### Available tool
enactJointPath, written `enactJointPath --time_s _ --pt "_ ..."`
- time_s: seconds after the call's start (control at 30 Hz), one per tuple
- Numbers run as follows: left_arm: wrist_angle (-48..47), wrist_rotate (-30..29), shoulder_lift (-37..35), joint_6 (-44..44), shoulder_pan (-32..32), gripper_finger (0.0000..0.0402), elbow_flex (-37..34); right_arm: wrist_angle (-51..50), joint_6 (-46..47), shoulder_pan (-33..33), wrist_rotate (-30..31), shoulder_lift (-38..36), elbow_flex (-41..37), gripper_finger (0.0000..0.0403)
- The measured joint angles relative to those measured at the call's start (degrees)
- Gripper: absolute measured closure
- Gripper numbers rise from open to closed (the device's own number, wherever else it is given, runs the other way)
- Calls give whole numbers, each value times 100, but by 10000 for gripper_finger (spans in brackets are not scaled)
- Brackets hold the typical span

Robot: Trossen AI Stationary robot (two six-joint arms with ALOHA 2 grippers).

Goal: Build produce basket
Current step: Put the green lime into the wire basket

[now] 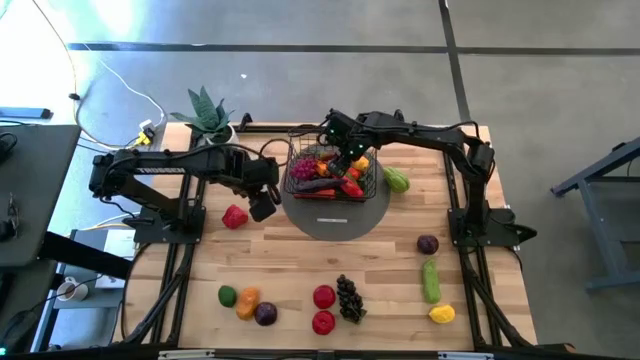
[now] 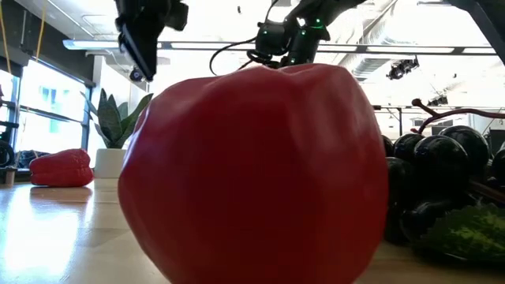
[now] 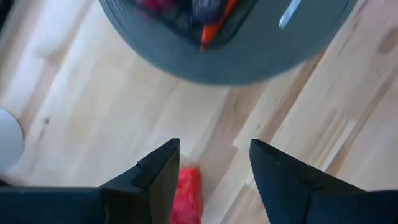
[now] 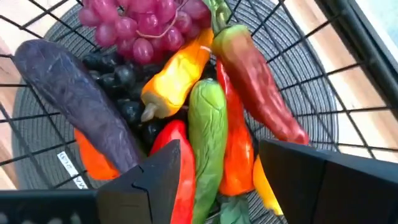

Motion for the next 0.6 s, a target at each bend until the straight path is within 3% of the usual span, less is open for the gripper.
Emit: enactJointPath --time_s 0.37,0.6 --pt "-176 281 -188 -44 -22 218 -438 -101 930 388 33 -163 -2 206" --pt "-413 730 -410 -547 -220 218 -838 -256 1109 546 362 -364 -2 206"
